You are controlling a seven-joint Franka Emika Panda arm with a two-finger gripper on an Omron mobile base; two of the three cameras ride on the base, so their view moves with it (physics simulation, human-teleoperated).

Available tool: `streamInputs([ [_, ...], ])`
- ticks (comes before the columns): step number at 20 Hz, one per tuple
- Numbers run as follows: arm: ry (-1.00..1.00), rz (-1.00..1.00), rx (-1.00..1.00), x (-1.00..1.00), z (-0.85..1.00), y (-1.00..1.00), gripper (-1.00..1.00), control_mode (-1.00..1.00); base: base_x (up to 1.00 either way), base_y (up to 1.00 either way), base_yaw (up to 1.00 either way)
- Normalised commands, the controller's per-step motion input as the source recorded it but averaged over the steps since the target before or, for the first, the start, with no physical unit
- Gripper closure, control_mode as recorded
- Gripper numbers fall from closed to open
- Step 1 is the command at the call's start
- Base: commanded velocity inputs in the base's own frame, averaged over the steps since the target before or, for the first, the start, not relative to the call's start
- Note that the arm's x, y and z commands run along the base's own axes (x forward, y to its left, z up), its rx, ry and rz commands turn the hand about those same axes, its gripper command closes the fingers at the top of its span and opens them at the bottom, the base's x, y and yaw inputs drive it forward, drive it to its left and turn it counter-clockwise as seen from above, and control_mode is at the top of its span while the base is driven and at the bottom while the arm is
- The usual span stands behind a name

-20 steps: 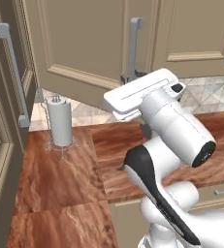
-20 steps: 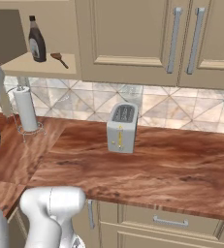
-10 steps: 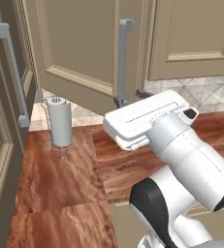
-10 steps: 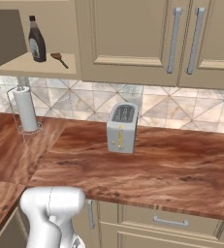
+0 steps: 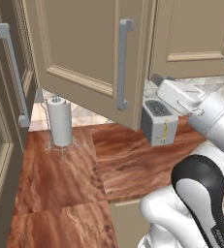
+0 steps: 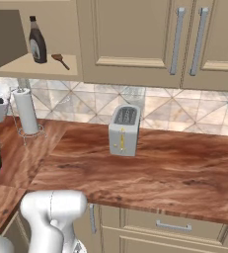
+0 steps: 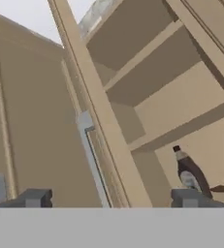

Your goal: The dining table condiment station is running low on syrup bottle. Refill the condiment station by opening the cabinet and taking the syrup bottle from the cabinet and placing it on the dining table.

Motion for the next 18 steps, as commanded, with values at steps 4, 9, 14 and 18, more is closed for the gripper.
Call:
streamInputs([
  [4, 0.29, 0.3, 0.24, 0.93, -0.28, -0.09, -1.0, -1.0, 0.0, 0.0, 0.0],
  [9, 0.22, 0.23, 0.19, 0.95, -0.48, 0.0, -1.0, -1.0, 0.0, 0.0, 0.0],
  [14, 0.11, 0.28, 0.15, 0.44, -0.24, 0.0, -1.0, -1.0, 0.0, 0.0, 0.0],
  [18, 0.06, 0.31, 0.14, 0.24, -0.18, 0.03, -1.0, -1.0, 0.0, 0.0, 0.0],
])
